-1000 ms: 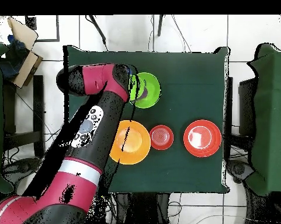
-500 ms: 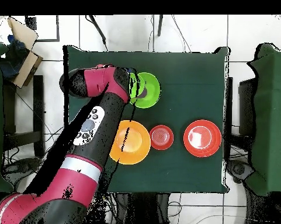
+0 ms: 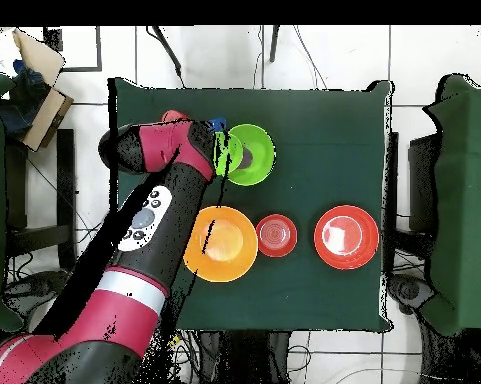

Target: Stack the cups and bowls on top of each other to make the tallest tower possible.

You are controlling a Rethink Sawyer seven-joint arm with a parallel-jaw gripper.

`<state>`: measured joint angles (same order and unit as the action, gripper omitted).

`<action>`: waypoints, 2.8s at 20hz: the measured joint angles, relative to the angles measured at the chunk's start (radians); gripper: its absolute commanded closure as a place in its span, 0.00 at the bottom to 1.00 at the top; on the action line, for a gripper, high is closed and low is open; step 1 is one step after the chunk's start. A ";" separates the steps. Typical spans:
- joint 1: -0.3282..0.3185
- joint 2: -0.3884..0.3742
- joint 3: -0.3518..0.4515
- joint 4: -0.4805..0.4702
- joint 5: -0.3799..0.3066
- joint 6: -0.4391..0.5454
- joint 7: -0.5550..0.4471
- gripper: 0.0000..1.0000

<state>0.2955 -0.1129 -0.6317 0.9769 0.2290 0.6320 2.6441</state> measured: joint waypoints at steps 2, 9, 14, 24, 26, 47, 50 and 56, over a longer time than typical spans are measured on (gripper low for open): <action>0.006 0.000 -0.001 0.002 0.001 0.000 0.000 1.00; 0.026 0.001 -0.009 0.008 0.006 0.000 0.000 1.00; 0.031 0.003 -0.024 0.015 0.006 0.000 0.000 1.00; 0.038 0.026 -0.069 0.023 0.006 0.000 0.000 1.00; 0.038 0.027 -0.069 0.029 0.006 0.003 0.000 1.00; 0.044 0.040 -0.095 0.052 0.050 0.060 0.000 1.00; 0.048 0.057 -0.124 0.052 0.050 0.059 0.000 1.00; 0.055 0.105 -0.202 0.036 0.050 0.058 0.000 1.00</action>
<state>0.3509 -0.0080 -0.8340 1.0131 0.2794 0.6904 2.6441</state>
